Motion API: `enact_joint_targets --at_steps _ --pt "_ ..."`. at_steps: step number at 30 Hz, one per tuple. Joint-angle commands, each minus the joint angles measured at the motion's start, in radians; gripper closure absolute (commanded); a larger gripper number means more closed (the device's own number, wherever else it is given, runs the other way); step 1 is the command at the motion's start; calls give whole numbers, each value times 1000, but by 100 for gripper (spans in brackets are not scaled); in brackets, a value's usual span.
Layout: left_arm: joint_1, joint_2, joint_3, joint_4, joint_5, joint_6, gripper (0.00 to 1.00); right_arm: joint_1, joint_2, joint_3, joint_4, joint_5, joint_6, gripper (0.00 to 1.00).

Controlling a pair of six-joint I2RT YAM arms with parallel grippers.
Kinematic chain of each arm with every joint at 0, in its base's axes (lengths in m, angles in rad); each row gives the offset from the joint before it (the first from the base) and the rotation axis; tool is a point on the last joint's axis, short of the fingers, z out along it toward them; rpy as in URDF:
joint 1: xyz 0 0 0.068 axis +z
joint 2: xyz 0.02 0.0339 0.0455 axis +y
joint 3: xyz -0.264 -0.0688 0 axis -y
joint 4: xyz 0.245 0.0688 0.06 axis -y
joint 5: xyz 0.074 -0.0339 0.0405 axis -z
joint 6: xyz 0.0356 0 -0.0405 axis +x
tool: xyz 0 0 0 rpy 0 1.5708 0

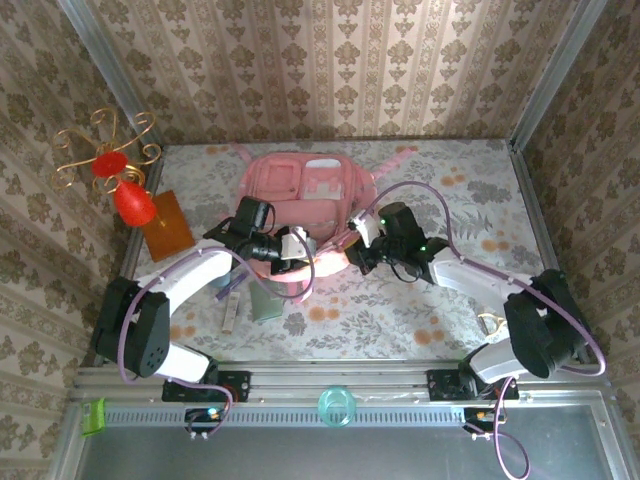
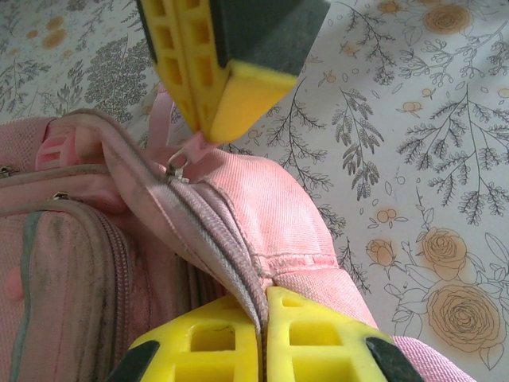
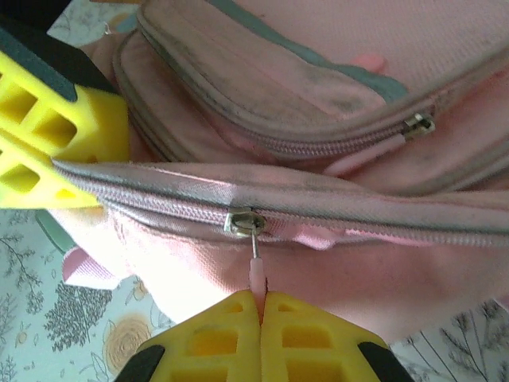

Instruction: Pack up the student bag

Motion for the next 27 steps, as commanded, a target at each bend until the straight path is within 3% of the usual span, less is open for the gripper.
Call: enact_joint_targets --at_steps 1,10,15,19,22,27 --pt "7 -21 13 3 72 -4 100 -5 45 -11 130 -66 15 97" --pt "-2 -15 18 1 78 2 100 -2 80 -31 178 -80 -1 83" --pt "-5 -16 20 -6 78 6 100 -2 101 -28 190 -85 -7 82" --pt "-5 -20 18 -3 74 5 100 -2 110 -32 191 -85 -5 83" --pt "-6 -23 13 13 61 -7 100 0 97 -54 210 -83 -4 99" --pt "-17 -2 19 12 -3 -18 100 34 -21 -87 230 -163 10 100"
